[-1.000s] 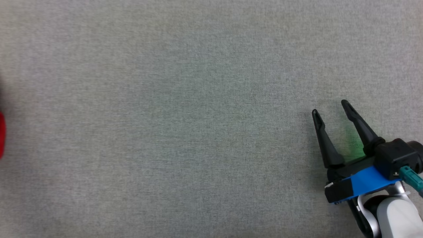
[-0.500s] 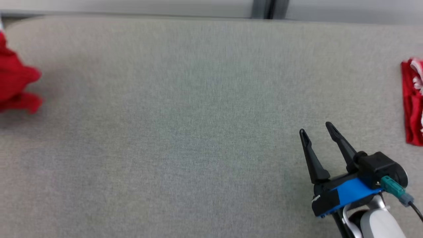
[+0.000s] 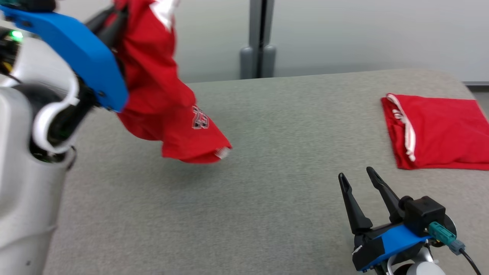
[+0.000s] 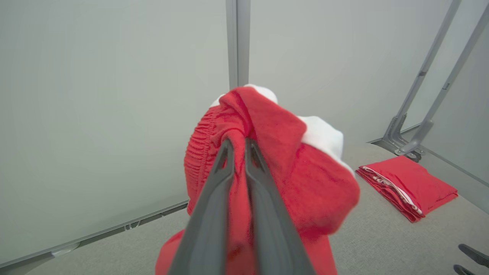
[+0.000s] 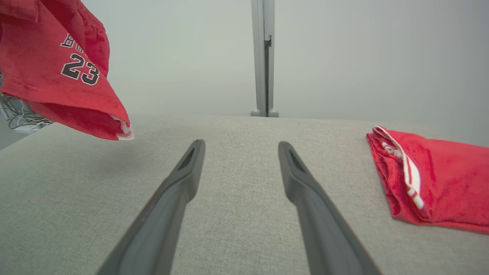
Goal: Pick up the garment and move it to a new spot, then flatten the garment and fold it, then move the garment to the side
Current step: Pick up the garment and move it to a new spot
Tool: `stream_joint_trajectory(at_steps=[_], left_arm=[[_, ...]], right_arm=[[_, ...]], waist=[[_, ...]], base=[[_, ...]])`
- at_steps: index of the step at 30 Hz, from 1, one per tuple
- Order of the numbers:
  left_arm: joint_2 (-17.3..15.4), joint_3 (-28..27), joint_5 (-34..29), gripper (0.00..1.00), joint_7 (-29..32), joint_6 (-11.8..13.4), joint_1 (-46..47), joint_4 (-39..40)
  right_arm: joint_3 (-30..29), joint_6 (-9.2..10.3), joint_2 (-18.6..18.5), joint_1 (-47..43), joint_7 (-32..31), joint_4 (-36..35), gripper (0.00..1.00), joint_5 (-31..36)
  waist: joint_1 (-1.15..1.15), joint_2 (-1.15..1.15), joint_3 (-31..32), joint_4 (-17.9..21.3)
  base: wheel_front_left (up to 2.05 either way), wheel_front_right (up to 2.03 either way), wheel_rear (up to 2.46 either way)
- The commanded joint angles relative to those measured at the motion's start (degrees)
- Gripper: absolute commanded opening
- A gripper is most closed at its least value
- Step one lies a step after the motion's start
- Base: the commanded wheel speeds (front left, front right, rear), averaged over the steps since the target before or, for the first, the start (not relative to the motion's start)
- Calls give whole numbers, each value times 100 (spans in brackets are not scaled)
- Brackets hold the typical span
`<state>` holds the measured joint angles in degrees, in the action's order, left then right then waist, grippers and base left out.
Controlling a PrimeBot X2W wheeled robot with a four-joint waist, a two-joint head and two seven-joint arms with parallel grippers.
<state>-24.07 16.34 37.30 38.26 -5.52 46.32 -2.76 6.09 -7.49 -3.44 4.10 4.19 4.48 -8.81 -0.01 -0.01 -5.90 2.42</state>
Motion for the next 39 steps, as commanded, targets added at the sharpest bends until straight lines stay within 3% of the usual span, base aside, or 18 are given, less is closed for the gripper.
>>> stream_joint_trajectory(at_steps=[1, 8, 10, 17, 18, 19, 20, 21, 28, 39], left_arm=[[81, 82, 38, 0, -5, -20, -107, 61], [638, 459, 153, 0, -370, -2, -616, 27], [665, 614, -81, 0, -569, 75, -853, -148], [1207, 1030, -482, 0, -1524, 459, -1895, -1254], [1231, 1141, -595, 32, -1652, 454, -1995, -1424], [1300, 1204, -615, 43, -1795, 455, -2113, -1581], [1359, 1269, -659, 78, -1937, 439, -2220, -1737], [1422, 1302, -640, 100, -2063, 412, -2308, -1866], [1560, 1259, -701, 100, -3066, 381, -2613, -2273], [1337, 826, -652, 100, -4526, 538, -3353, -1634]], right_arm=[[-14, 0, 24, -92, 17, 0, 100, -18], [-45, 0, 47, -218, -3, -58, 100, -51], [-31, 0, 47, -195, 13, -46, 100, -79], [-71, 0, 54, -162, 56, -46, 100, -109], [-80, 0, 54, -160, 53, -47, 100, -98], [-96, 0, 54, -157, 53, -50, 100, -86], [-93, 0, 54, -152, 49, -53, 100, -84], [-96, 0, 55, -145, 43, -59, 100, -94], [-243, 0, 54, -209, 34, -98, 100, -94], [-571, 0, 50, -457, 2, -144, 100, -83]], waist=[[1, 1, 262, 322], [1, 1, 215, 838], [1, 1, 167, 962], [1, 1, 39, 1111], [1, 1, 24, 1104], [1, 1, 12, 1091], [1, 1, 2, 1070], [1, 1, -9, 1044], [1, 1, 37, 616], [1, 1, 441, -83]], base=[[0, 0, 0], [0, 0, 0], [0, 0, 0], [0, 0, 0], [0, 0, 0], [0, 0, 0], [0, 0, 0], [0, 0, 0], [0, 0, 0], [0, 0, 0]])
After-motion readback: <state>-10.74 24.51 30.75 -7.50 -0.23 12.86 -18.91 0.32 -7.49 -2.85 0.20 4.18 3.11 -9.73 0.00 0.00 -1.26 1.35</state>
